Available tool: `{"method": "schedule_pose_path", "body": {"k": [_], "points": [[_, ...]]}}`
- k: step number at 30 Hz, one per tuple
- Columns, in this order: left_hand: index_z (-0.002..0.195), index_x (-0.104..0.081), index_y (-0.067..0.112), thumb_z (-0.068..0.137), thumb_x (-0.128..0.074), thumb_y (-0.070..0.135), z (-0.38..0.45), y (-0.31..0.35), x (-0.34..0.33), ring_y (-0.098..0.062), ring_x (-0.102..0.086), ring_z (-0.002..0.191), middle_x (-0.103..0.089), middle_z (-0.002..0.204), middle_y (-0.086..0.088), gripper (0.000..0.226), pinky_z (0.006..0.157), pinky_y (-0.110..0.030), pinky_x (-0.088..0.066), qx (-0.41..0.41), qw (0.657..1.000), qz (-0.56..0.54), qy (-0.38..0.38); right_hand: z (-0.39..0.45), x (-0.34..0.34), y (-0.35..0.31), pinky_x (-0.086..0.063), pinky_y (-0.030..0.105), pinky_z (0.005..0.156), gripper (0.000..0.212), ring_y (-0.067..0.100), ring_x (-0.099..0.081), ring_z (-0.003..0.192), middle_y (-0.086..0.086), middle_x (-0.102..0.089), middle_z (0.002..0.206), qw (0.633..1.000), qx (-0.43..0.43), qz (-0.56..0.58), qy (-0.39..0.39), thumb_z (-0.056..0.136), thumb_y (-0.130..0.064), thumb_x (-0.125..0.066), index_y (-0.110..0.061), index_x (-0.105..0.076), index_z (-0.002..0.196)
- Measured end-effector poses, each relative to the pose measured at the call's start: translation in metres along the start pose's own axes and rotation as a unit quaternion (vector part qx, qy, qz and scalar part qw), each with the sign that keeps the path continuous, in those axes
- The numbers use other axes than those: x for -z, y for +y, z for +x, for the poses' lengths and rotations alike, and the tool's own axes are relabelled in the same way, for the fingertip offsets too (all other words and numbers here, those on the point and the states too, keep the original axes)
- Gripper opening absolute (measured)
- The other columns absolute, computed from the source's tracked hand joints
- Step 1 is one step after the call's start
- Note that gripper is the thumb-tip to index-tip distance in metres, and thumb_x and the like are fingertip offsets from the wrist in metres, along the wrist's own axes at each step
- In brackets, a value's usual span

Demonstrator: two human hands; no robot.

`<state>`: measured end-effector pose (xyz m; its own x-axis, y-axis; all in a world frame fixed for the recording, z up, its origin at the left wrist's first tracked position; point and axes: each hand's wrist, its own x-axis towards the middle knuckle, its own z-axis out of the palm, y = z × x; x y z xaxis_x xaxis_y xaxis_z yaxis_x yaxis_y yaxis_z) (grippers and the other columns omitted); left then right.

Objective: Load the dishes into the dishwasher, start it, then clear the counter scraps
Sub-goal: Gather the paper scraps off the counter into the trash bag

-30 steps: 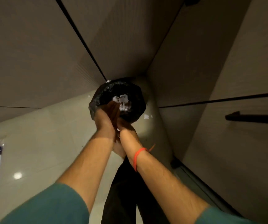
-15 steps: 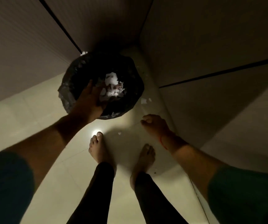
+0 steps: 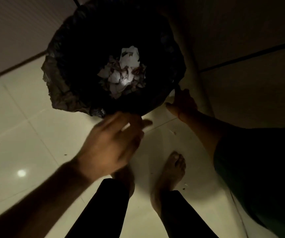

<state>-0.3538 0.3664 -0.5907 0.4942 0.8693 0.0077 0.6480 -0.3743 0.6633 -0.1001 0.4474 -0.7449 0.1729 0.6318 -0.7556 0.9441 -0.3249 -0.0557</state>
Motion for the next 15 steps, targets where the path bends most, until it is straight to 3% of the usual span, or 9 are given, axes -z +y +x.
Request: {"method": "schedule_pose_path", "body": {"k": [2, 5, 8, 10, 11, 13, 15], "points": [[0.12, -0.073, 0.025, 0.103, -0.046, 0.035, -0.022, 0.003, -0.036, -0.021, -0.072, 0.091, -0.073, 0.11, 0.004, 0.034, 0.075, -0.038, -0.058, 0.055, 0.991, -0.025, -0.12, 0.015, -0.005, 0.007, -0.047, 0.048, 0.096, 0.077, 0.041, -0.048, 0.131, 0.018, -0.026, 0.157, 0.999, 0.016, -0.046, 0.016, 0.096, -0.044, -0.06, -0.03, -0.017, 0.157], [0.106, -0.071, 0.031, 0.1, -0.043, 0.047, -0.037, -0.012, -0.089, -0.028, -0.07, 0.079, -0.073, 0.099, 0.006, 0.033, 0.069, -0.037, -0.057, 0.182, 0.954, 0.084, -0.223, 0.03, -0.013, 0.017, -0.045, 0.051, 0.104, 0.068, 0.039, -0.042, 0.138, 0.018, -0.024, 0.16, 0.994, 0.067, -0.073, 0.04, 0.099, -0.04, -0.056, -0.023, -0.024, 0.157], [0.118, -0.062, 0.035, 0.097, -0.039, 0.07, -0.03, -0.026, -0.126, -0.041, -0.054, 0.117, -0.068, 0.112, 0.0, 0.048, 0.099, -0.052, -0.043, 0.371, 0.854, 0.087, -0.353, 0.038, -0.015, 0.027, -0.048, 0.048, 0.099, 0.044, 0.033, -0.05, 0.129, 0.014, -0.05, 0.14, 0.976, 0.178, -0.094, 0.078, 0.099, -0.028, -0.057, -0.017, -0.052, 0.141], [0.109, -0.063, 0.031, 0.093, -0.034, 0.078, -0.016, -0.024, -0.143, -0.042, -0.052, 0.122, -0.065, 0.108, -0.004, 0.057, 0.106, -0.053, -0.037, 0.414, 0.84, 0.082, -0.341, 0.04, -0.014, 0.033, -0.049, 0.049, 0.097, 0.033, 0.033, -0.055, 0.123, 0.014, -0.057, 0.131, 0.969, 0.211, -0.086, 0.091, 0.098, -0.02, -0.055, -0.013, -0.06, 0.131], [0.105, -0.063, 0.03, 0.092, -0.035, 0.079, -0.013, -0.027, -0.158, -0.039, -0.057, 0.117, -0.065, 0.105, -0.005, 0.058, 0.103, -0.049, -0.039, 0.434, 0.833, 0.071, -0.337, 0.041, -0.014, 0.036, -0.048, 0.049, 0.098, 0.033, 0.034, -0.055, 0.123, 0.015, -0.058, 0.131, 0.968, 0.217, -0.078, 0.098, 0.099, -0.018, -0.054, -0.01, -0.061, 0.13], [0.108, -0.063, 0.029, 0.085, -0.044, 0.086, -0.086, -0.119, -0.272, -0.034, -0.061, 0.106, -0.064, 0.106, -0.005, 0.064, 0.091, -0.044, -0.045, 0.466, 0.813, 0.099, -0.333, 0.044, -0.014, 0.039, -0.042, 0.047, 0.104, 0.032, 0.034, -0.053, 0.126, 0.015, -0.058, 0.133, 0.963, 0.231, -0.093, 0.1, 0.1, -0.019, -0.052, -0.009, -0.06, 0.13], [0.128, -0.056, 0.047, 0.049, -0.046, 0.108, -0.149, -0.206, -0.384, -0.037, -0.052, 0.105, -0.063, 0.117, -0.003, 0.1, 0.095, -0.066, -0.044, 0.517, 0.794, 0.09, -0.306, 0.045, -0.015, 0.04, -0.036, 0.043, 0.107, 0.028, 0.032, -0.051, 0.128, 0.014, -0.059, 0.131, 0.958, 0.246, -0.11, 0.099, 0.102, -0.019, -0.049, -0.009, -0.062, 0.124]]}}
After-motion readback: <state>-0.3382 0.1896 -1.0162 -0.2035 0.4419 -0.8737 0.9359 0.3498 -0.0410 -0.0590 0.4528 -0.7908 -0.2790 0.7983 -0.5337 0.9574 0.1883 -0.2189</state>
